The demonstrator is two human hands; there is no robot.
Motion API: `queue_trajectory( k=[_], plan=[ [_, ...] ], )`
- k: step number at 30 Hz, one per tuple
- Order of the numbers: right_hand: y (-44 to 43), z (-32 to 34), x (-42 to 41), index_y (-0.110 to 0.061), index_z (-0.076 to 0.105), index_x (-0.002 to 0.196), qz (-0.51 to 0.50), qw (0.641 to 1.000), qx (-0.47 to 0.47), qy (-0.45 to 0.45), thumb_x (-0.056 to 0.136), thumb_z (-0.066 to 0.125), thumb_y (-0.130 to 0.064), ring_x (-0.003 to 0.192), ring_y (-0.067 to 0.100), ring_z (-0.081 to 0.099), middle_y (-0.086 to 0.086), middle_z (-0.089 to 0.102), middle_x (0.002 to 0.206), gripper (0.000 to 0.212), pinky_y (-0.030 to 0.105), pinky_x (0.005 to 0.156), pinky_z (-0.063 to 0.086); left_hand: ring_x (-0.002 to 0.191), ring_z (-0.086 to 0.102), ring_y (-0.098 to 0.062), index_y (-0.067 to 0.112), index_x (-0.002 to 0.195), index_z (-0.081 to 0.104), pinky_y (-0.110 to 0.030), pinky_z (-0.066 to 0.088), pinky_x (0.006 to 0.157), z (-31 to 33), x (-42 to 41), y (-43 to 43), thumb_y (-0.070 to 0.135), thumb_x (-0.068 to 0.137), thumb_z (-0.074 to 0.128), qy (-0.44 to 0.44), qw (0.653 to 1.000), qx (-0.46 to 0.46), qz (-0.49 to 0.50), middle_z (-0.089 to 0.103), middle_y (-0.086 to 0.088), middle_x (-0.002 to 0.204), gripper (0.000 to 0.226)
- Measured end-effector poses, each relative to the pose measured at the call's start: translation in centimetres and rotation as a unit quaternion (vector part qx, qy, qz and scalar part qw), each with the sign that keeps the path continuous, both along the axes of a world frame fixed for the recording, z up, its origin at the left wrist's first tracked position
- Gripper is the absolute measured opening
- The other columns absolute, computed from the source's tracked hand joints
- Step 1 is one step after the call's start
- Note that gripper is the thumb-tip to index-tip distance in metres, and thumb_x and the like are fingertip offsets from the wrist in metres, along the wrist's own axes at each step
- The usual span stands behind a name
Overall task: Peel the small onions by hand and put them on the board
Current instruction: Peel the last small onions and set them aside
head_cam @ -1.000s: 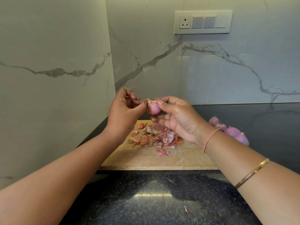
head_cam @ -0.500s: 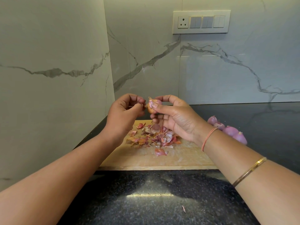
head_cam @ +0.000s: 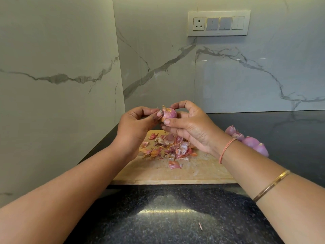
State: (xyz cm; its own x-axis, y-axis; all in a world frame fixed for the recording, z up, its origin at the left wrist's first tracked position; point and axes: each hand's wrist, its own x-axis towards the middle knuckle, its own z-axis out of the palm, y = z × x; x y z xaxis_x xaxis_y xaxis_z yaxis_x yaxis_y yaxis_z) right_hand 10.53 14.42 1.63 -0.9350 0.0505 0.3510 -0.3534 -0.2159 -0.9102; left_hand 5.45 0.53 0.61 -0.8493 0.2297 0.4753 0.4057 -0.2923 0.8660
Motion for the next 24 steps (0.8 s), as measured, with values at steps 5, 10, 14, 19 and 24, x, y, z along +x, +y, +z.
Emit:
queue_trajectory(
  k=[5,10,14,19,24],
  plan=[
    [-0.09,0.15,0.12,-0.005,0.049,0.104,0.001,1.0,-0.022,-0.009,0.077,0.063,0.016,0.075,0.023,0.068,0.022,0.063,0.1,0.037,0.03,0.071,0.06,0.068,0.068,-0.006,0.01,0.083,0.066,-0.017,0.053,0.065,-0.11,-0.06,0.32,0.005,0.088,0.06,0.003,1.0,-0.01,0.018,0.07,0.001,0.075,0.008],
    [-0.06,0.12,0.06,-0.005,0.049,0.106,-0.007,1.0,-0.017,-0.01,0.078,0.063,0.015,0.077,0.021,0.068,0.021,0.064,0.101,0.037,0.03,0.07,0.06,0.081,0.063,-0.018,0.014,0.087,0.062,-0.027,0.055,0.076,-0.03,-0.22,0.13,0.005,0.085,0.065,0.002,1.0,-0.007,0.022,0.066,-0.004,0.085,0.011],
    [0.02,-0.01,0.14,-0.008,0.049,0.101,-0.019,0.999,0.031,0.001,0.078,0.063,0.016,0.077,0.019,0.068,0.017,0.066,0.097,0.037,0.029,0.069,0.06,0.083,0.062,-0.02,0.016,0.09,0.057,-0.029,0.056,0.075,0.0,-0.22,0.06,0.003,0.082,0.068,0.006,0.999,-0.029,0.032,0.06,-0.004,0.082,0.019],
    [0.0,0.01,0.17,-0.01,0.05,0.099,-0.034,0.997,0.064,0.013,0.077,0.064,0.016,0.076,0.016,0.067,0.016,0.066,0.096,0.037,0.031,0.071,0.06,0.079,0.06,-0.019,0.018,0.087,0.053,-0.03,0.054,0.074,0.14,-0.14,-0.09,0.003,0.081,0.067,0.019,0.997,-0.047,0.052,0.056,-0.003,0.076,0.021],
    [-0.14,0.09,0.2,-0.007,0.055,0.104,-0.02,0.998,0.056,-0.004,0.079,0.066,0.01,0.071,0.02,0.066,0.016,0.067,0.089,0.032,0.029,0.068,0.058,0.069,0.053,-0.017,0.017,0.084,0.047,-0.041,0.055,0.081,0.14,-0.03,-0.11,0.002,0.08,0.066,0.039,0.994,-0.073,0.075,0.051,0.001,0.067,0.024]
  ],
)
